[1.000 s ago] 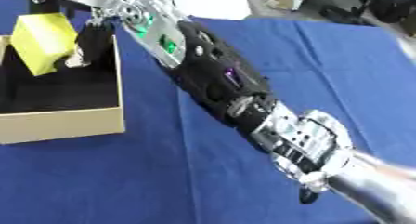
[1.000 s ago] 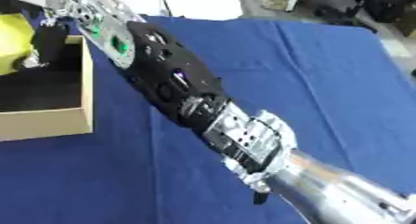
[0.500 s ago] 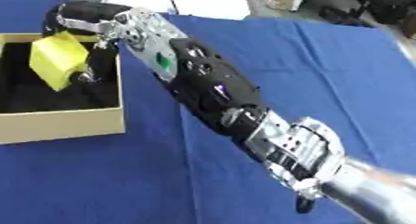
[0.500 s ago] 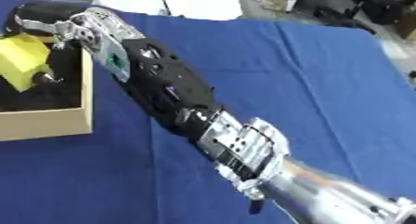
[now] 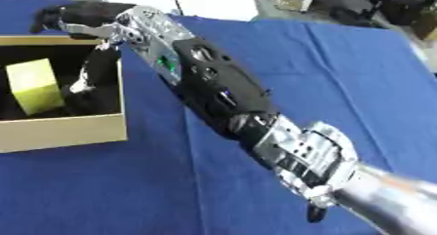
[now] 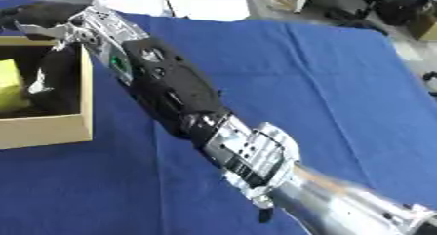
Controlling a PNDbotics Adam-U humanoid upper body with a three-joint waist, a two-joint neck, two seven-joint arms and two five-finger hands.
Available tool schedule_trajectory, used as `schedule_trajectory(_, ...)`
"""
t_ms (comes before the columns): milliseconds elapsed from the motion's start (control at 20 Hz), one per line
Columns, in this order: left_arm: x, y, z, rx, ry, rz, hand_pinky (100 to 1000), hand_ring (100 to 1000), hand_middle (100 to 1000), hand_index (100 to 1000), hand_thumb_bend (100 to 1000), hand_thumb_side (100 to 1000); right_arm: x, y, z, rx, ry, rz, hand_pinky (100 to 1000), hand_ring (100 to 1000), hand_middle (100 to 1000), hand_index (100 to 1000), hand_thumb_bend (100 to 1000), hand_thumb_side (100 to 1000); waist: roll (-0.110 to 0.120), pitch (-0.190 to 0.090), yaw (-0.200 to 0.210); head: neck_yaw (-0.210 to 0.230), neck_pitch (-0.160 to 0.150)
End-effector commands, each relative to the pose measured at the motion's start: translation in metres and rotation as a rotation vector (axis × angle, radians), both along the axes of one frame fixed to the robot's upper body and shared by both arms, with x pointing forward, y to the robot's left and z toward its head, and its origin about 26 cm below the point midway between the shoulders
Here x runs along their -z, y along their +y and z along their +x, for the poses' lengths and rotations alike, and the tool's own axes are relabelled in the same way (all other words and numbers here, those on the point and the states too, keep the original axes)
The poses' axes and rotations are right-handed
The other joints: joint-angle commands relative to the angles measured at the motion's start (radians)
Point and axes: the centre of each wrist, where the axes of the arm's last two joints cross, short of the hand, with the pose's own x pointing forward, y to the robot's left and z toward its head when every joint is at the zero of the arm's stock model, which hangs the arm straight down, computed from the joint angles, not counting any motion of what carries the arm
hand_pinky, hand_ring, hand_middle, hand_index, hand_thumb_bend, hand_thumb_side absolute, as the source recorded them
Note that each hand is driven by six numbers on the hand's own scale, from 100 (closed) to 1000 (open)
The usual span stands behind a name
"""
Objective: Pick up objects on the table and place them in the box.
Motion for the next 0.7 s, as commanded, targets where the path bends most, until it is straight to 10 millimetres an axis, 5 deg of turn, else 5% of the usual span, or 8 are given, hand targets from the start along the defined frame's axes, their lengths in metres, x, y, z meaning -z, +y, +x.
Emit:
schedule_trajectory(50,-0.007,0.000,-0.003,0.002,-0.024,0.009,899,705,632,740,384,802,-0.023,-0.005,-0.003,0.002,-0.071,0.020,919,1000,995,976,542,421,0.014,-0.025,-0.002,-0.002,-0.005)
schedule_trajectory(350,-0.005,0.002,-0.004,-0.008,-0.016,0.007,899,705,631,739,385,802,-0.052,-0.021,-0.015,-0.056,-0.117,0.142,893,984,967,955,384,313,0.021,-0.035,-0.015,0.007,0.009)
schedule_trajectory(600,0.000,0.006,-0.005,-0.026,-0.003,0.002,900,704,632,739,385,802,-0.089,-0.058,-0.039,-0.117,-0.132,0.342,852,944,908,910,100,347,0.029,-0.047,-0.039,0.022,0.018)
schedule_trajectory(700,0.001,0.007,-0.005,-0.034,0.002,0.000,900,704,632,739,385,803,-0.099,-0.076,-0.051,-0.134,-0.142,0.420,838,932,891,895,100,353,0.034,-0.050,-0.050,0.030,0.019)
